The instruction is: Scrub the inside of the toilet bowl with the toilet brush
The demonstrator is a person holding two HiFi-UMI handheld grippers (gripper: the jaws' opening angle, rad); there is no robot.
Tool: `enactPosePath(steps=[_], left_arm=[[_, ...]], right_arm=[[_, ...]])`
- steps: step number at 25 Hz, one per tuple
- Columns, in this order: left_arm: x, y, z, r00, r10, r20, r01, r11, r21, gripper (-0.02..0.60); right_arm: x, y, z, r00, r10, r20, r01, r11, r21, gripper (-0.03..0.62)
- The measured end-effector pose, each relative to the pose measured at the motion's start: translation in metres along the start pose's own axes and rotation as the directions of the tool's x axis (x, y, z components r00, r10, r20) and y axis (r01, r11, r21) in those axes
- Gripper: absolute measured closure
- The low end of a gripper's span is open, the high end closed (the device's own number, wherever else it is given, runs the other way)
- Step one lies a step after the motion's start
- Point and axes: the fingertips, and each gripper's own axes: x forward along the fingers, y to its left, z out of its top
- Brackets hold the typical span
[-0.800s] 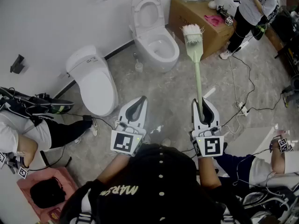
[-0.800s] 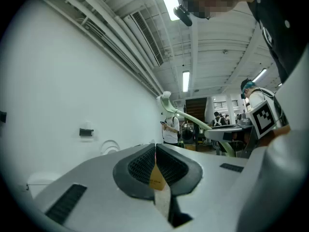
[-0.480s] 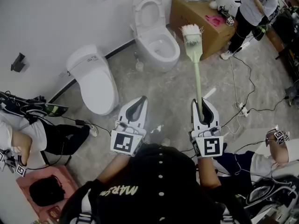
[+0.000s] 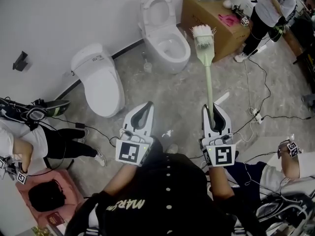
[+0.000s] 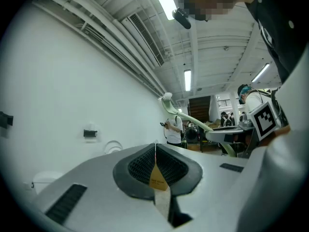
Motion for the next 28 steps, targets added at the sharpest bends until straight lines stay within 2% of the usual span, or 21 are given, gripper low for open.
enactPosePath(steps=[5, 10, 17, 22, 28], left_arm=[[0.014, -0.005, -0.012, 1.0, 0.022, -0.02, -0.022, 1.0, -0.004, 0.551], [0.054, 0.036, -0.005, 1.0, 0.019, -0.024, -0.019, 1.0, -0.008, 0.551], [0.079, 0.049, -0.008, 0.999, 0.034, 0.002, -0.034, 0.999, 0.017, 0.551], [0.107, 0.067, -0.011, 0.999, 0.032, -0.012, -0.031, 0.999, 0.04, 0.551], [0.152, 0.097, -0.02, 1.0, 0.021, -0.019, -0.02, 1.0, 0.012, 0.551]], right_arm=[[0.002, -0.02, -0.012, 1.0, 0.01, -0.009, -0.01, 1.0, -0.005, 0.505], [0.054, -0.027, -0.016, 0.999, 0.015, -0.038, -0.016, 1.0, -0.023, 0.505], [0.075, -0.048, -0.022, 1.0, -0.001, -0.025, 0.001, 1.0, -0.01, 0.505], [0.104, -0.063, -0.029, 1.0, -0.006, -0.029, 0.005, 1.0, -0.023, 0.505], [0.155, -0.079, -0.039, 0.999, -0.008, -0.041, 0.007, 1.0, -0.021, 0.505]])
